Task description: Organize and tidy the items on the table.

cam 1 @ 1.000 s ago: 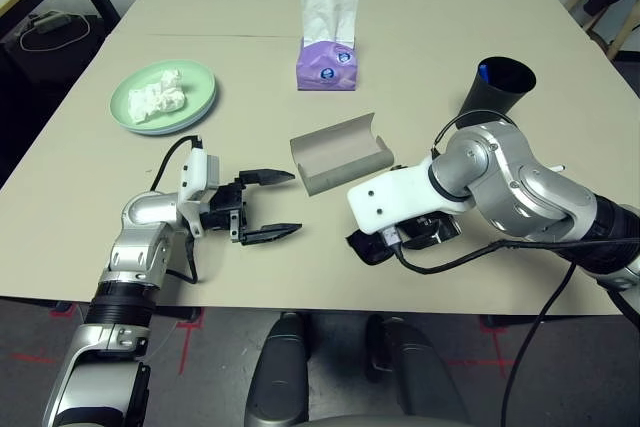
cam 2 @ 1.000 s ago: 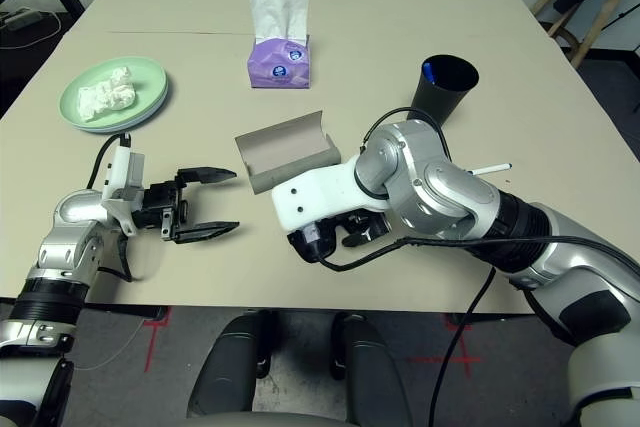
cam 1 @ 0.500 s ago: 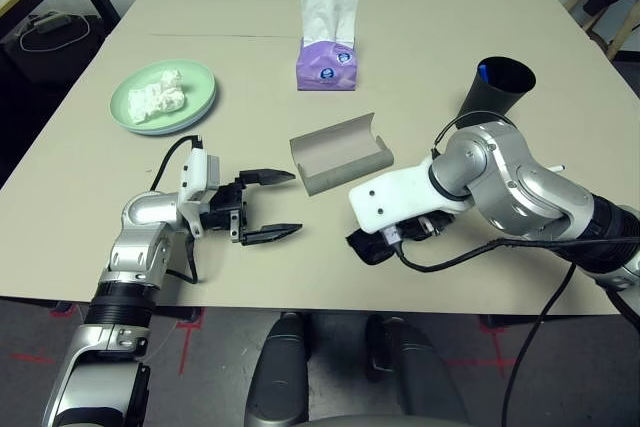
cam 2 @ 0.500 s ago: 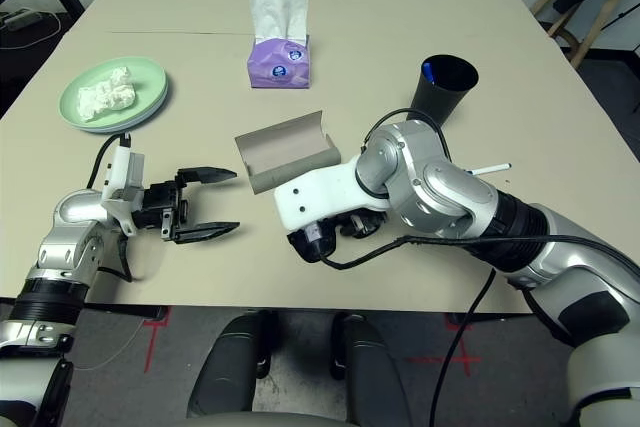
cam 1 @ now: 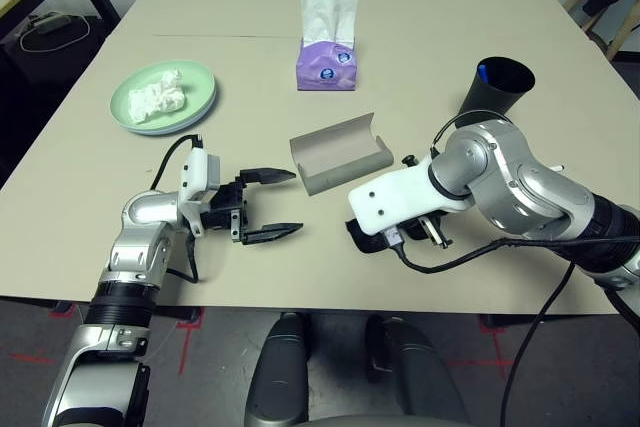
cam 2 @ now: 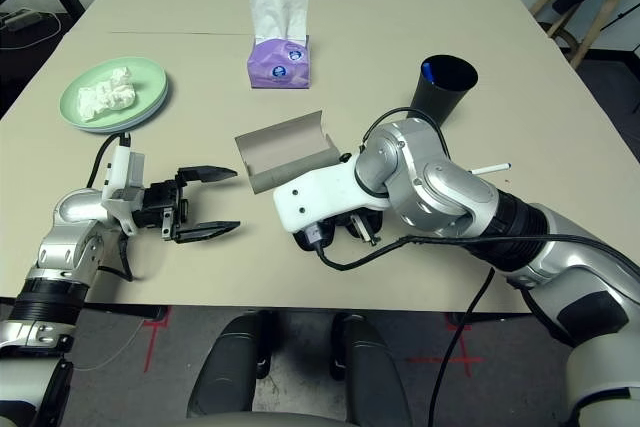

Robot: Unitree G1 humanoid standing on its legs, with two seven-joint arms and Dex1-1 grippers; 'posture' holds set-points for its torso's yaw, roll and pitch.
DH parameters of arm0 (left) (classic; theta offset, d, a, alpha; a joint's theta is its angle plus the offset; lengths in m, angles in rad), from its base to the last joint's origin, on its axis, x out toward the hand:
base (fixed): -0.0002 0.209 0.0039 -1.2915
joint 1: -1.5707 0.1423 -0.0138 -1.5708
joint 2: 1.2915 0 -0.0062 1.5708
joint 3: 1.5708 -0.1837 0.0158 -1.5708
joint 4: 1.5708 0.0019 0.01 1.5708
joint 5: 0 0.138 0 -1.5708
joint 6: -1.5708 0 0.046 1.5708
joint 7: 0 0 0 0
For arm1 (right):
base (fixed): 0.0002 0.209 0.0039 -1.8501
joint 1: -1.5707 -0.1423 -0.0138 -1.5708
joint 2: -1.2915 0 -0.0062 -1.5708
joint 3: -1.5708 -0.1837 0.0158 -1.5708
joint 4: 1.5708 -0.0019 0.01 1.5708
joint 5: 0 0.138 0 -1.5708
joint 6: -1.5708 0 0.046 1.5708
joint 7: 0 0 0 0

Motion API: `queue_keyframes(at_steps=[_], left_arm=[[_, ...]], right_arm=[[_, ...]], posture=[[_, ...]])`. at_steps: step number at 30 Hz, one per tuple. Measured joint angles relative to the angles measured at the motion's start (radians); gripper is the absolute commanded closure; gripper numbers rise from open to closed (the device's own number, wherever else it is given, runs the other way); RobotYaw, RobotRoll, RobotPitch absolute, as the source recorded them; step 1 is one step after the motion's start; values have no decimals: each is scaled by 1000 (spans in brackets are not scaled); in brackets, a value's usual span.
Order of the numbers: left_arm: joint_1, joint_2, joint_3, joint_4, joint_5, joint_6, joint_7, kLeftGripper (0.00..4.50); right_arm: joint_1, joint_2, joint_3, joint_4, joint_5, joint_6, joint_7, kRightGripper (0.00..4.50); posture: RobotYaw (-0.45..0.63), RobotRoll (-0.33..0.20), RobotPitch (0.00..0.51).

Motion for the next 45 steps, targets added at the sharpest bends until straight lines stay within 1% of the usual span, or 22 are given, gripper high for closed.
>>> queue_keyframes(at_steps=[3,7,11,14,18,22,26,33,45], left_arm=[[0,0,0,1,0,-1,0,0],[0,0,0,0,0,-1,0,0],[0,0,0,1,0,-1,10,0],[-2,1,3,1,0,1,30,0],[-7,0,5,-2,-1,3,47,0],[-3,2,11,-15,-2,11,72,0],[12,2,19,-48,-3,36,125,0],[66,1,38,-129,-17,74,204,0],[80,2,38,-181,-30,106,238,0]], right_arm=[[-11,-2,-13,1,7,-17,4,4090],[-24,-11,-63,9,18,-51,12,4152],[-47,-8,-89,57,27,-106,10,4152],[-105,30,-108,148,24,-163,-17,4153],[-212,130,-112,283,0,-207,-69,4153],[-270,207,-112,441,-25,-273,-124,4153],[-313,259,-112,568,-45,-337,-166,4153],[-329,306,-112,702,-75,-422,-209,4153],[-313,336,-112,744,-118,-455,-223,4155]], posture=[[181,0,175],[181,0,171],[191,0,166],[202,0,167],[217,0,171],[246,0,175],[267,0,179],[294,0,184],[303,0,190]])
